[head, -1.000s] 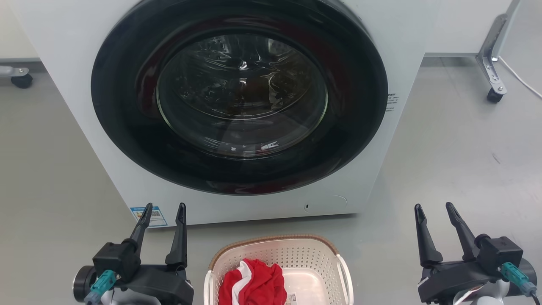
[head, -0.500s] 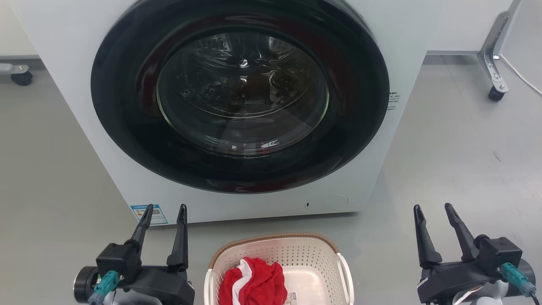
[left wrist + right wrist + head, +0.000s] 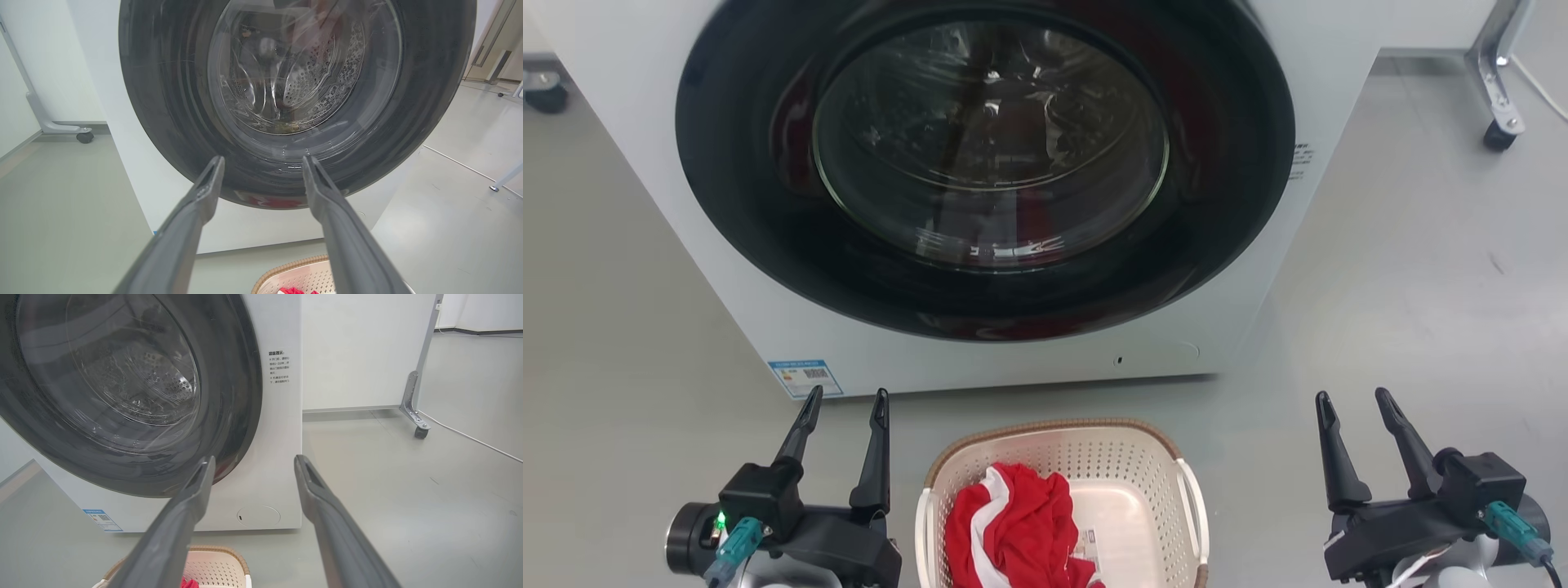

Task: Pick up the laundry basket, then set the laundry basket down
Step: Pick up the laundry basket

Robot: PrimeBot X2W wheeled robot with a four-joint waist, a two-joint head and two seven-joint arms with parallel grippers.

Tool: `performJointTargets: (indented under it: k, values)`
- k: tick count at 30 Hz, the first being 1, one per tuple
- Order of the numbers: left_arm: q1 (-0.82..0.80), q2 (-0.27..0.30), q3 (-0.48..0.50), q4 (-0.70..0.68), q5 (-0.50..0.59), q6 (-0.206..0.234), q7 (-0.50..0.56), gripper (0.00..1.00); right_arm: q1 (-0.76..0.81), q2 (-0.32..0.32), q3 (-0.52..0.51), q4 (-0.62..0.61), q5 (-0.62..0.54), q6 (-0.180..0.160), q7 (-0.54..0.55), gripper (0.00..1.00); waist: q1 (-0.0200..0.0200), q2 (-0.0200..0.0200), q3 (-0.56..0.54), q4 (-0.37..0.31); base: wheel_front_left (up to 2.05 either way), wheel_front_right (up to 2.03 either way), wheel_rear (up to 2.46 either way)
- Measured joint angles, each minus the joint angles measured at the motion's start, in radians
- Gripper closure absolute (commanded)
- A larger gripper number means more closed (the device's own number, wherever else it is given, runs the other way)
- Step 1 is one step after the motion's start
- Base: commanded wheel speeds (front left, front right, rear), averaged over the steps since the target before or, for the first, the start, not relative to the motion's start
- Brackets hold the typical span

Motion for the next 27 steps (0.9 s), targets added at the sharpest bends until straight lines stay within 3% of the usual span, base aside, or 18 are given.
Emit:
performJointTargets:
  k: [12,27]
  values:
    - [-0.072,-0.015,0.002,0.03,-0.01,-0.003,0.027,0.0,-0.081,0.018,0.019,0.035,-0.007,0.021,0.0,0.0,0.0001,0.0,0.126,0.002,0.0,0.0,0.0]
    - [-0.239,-0.022,-0.004,0.169,-0.049,-0.054,0.111,0.0,-0.229,0.04,0.045,0.131,-0.007,0.045,0.012,0.0,0.0002,0.0001,0.307,-0.001,0.0,0.0,0.0]
